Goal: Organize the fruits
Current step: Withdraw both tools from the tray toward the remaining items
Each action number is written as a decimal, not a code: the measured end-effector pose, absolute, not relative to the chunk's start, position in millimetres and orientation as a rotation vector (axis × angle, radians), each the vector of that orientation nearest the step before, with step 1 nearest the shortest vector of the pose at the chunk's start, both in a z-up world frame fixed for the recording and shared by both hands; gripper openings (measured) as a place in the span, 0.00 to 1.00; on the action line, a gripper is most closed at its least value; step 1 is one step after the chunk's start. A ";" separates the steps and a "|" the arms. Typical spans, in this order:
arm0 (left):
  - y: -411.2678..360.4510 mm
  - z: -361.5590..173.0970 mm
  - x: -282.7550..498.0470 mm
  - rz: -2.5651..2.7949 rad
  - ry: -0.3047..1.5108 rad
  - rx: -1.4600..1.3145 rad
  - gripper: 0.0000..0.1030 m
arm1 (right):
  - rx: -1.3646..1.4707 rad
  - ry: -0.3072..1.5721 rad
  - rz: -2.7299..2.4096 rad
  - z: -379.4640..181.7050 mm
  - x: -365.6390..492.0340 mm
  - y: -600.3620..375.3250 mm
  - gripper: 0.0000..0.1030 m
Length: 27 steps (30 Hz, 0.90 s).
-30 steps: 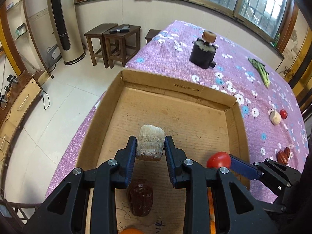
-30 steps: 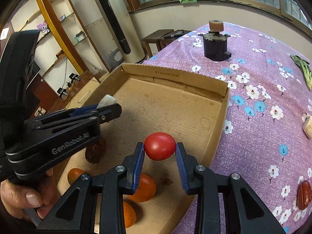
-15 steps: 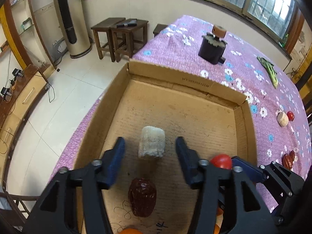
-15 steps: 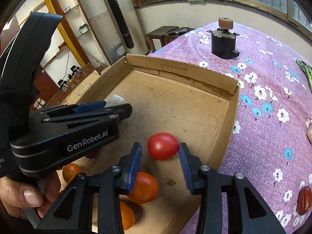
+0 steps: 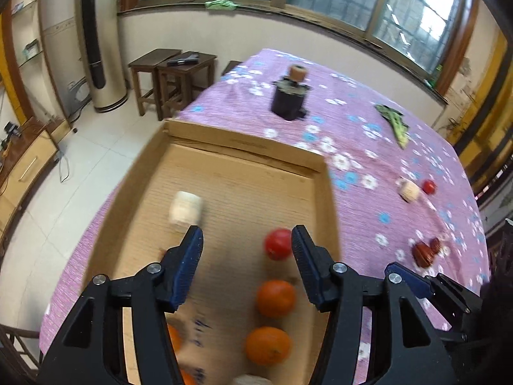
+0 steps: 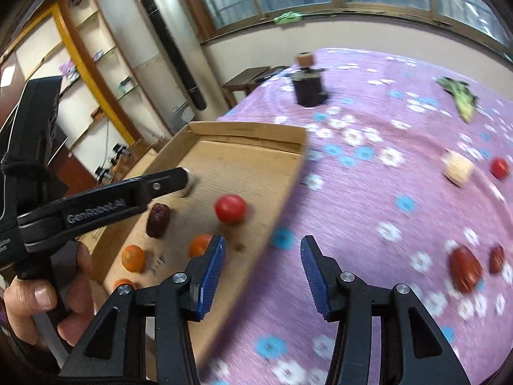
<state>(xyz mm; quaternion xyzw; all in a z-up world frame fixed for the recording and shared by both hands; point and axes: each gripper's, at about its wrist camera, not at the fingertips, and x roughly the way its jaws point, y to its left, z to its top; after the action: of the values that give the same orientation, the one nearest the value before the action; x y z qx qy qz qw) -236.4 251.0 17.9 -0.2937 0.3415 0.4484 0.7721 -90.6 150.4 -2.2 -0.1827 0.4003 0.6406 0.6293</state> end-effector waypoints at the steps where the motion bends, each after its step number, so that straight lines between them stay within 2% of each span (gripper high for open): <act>1: 245.6 17.8 -231.0 0.959 0.744 -0.631 0.55 | -0.407 0.920 1.451 -3.3 -84.9 140.7 0.49; 12: 205.8 14.9 -187.3 0.853 0.787 -0.601 0.54 | -0.327 0.958 1.313 -12.5 -20.6 74.2 0.49; 27: 157.6 2.6 -118.3 0.703 0.865 -0.514 0.54 | -0.257 0.955 1.176 -19.5 52.0 37.8 0.49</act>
<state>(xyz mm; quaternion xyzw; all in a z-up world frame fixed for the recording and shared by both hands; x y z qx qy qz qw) -118.3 157.6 2.6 -0.2412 0.4061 0.3297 0.8175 52.0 37.8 -19.5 -0.1164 0.4317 0.5320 0.7191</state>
